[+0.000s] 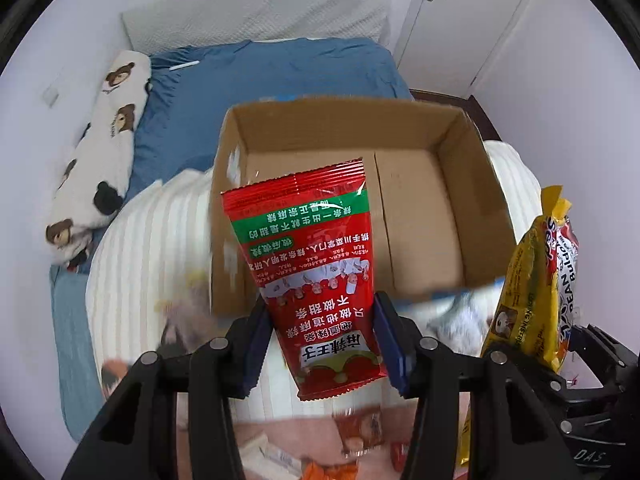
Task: Organize snacks
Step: 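Lower both packs into the cardboard box and open both tools, then grasp the brown biscuit pack with the right tool while the left tool grasps the white bread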
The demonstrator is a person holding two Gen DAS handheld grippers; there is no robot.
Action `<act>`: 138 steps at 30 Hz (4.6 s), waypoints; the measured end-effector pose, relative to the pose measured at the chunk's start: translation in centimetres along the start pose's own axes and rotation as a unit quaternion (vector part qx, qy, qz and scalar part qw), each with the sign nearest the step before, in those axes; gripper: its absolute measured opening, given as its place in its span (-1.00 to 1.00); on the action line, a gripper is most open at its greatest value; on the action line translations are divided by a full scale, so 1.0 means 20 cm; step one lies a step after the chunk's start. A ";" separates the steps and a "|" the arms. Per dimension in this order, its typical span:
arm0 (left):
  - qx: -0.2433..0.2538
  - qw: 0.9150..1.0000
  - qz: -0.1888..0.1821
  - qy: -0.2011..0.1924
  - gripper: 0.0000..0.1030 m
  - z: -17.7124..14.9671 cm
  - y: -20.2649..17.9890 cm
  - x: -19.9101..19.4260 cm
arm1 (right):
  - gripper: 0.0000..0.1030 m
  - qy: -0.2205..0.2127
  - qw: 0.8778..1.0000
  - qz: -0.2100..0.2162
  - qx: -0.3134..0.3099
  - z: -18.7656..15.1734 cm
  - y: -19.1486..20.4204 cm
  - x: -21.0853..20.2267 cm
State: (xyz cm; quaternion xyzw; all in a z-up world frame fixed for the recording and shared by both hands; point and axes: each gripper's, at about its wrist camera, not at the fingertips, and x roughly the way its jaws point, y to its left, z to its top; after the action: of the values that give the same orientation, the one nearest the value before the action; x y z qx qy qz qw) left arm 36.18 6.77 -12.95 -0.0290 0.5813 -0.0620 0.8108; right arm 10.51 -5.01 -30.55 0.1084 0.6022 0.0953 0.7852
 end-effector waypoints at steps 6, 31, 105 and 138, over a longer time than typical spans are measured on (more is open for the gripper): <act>0.000 0.998 -0.012 0.054 -0.09 0.39 0.03 0.34 | 0.73 0.022 0.999 -0.023 0.012 0.08 -0.03 0.13; -0.036 0.980 -0.070 0.181 0.02 0.68 0.05 1.07 | 0.91 0.146 0.984 -0.097 0.019 0.07 -0.15 0.91; -0.293 0.938 0.011 0.183 0.37 -1.35 0.45 0.72 | 0.93 0.194 0.980 -0.013 0.051 -1.69 0.13 0.01; -0.078 0.982 0.064 0.162 0.55 -1.15 0.19 0.88 | 0.42 0.193 0.979 -0.067 0.022 -1.56 0.18 0.21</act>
State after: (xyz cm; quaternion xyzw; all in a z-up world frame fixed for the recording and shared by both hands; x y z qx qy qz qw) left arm 20.34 8.66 -37.38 -0.0442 0.7085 0.0319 0.7036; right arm -18.65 1.41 -41.29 0.0647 0.7503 0.0486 0.6562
